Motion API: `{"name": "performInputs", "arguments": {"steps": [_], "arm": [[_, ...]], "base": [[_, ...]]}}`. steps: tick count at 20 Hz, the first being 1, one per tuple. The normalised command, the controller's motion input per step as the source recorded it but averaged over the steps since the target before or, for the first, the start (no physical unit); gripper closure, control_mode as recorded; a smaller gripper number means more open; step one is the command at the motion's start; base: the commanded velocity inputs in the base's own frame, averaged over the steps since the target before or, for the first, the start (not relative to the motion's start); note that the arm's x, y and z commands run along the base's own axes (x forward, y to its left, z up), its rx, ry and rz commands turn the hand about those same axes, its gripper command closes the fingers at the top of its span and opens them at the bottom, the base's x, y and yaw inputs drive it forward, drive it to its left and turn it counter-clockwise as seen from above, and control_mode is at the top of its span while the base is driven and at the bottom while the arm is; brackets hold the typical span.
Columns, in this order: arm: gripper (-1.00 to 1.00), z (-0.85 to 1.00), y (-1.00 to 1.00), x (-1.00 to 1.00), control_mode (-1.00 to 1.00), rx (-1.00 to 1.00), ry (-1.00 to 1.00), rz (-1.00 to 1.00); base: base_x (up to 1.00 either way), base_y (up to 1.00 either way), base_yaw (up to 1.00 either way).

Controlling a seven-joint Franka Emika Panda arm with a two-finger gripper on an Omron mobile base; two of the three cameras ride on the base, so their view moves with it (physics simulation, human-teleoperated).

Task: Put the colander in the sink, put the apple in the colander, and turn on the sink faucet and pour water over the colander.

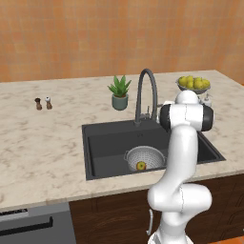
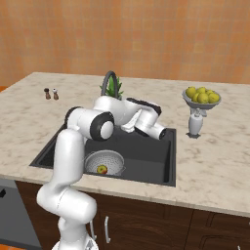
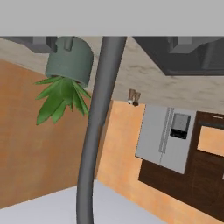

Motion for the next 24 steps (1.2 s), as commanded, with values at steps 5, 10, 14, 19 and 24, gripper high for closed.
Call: {"name": "performInputs", "arguments": {"steps": [5, 10, 14, 19, 24], "arm": [[-1.0, -0.14, 0.0, 0.38, -1.0, 0.0, 0.12, 0.0], [-1.0, -0.11, 0.0, 0.28, -1.0, 0.0, 0.08, 0.0], [-1.0, -0.13, 0.0, 0.28, -1.0, 0.0, 0.05, 0.0], [-1.0, -0.17, 0.0, 0.28, -1.0, 0.0, 0.03, 0.0], [-1.0, -0.14, 0.0, 0.23, -1.0, 0.0, 0.0, 0.0]], "base": [[0.0, 0.0, 0.0], [0.0, 0.0, 0.0], [0.0, 0.0, 0.0], [0.0, 0.0, 0.0], [0.0, 0.0, 0.0]]}}
